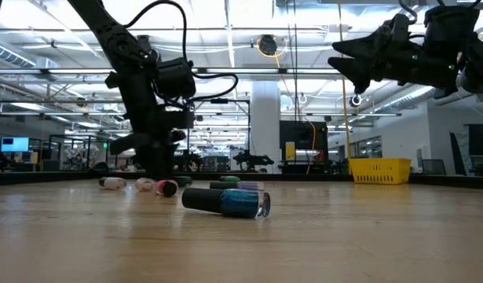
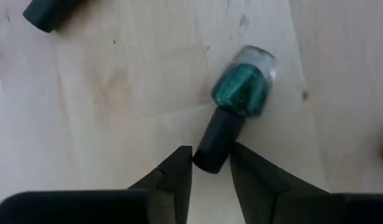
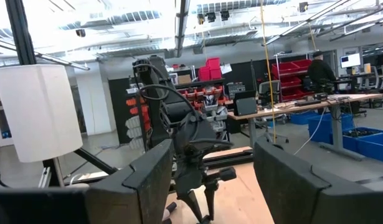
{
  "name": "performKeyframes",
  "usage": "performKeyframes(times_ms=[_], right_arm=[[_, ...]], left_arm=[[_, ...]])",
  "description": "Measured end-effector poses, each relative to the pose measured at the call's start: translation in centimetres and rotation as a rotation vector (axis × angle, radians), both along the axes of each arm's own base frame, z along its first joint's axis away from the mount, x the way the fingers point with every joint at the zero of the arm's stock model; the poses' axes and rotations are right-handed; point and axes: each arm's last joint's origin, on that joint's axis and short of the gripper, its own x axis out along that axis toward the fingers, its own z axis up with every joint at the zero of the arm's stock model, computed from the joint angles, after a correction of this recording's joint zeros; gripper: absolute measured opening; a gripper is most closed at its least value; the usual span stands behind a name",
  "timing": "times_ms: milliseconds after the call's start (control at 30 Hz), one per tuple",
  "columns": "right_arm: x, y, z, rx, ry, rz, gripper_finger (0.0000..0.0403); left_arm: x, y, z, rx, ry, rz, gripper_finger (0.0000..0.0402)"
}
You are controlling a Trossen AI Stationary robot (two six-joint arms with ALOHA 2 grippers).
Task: Pick & Place Nail Polish
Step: Put the dark green nail polish bottle into the yellow bin
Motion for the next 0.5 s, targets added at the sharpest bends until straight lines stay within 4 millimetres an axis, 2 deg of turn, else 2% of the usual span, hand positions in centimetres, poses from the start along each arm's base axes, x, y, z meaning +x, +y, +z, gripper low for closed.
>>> performKeyframes(times_ms=[233,500], right_arm=[[0.01,-0.01,-0.05,0.003,0.004,0.0,0.021],[0.01,-0.01,-0.05,0.019,0.002,0.004,0.021]], left_arm=[[0.14,0.0,0.03,-0.06,-0.026,0.132,0.0033],[0.18,-0.15,-0.09,-0.097,-0.038,0.244,0.0034]])
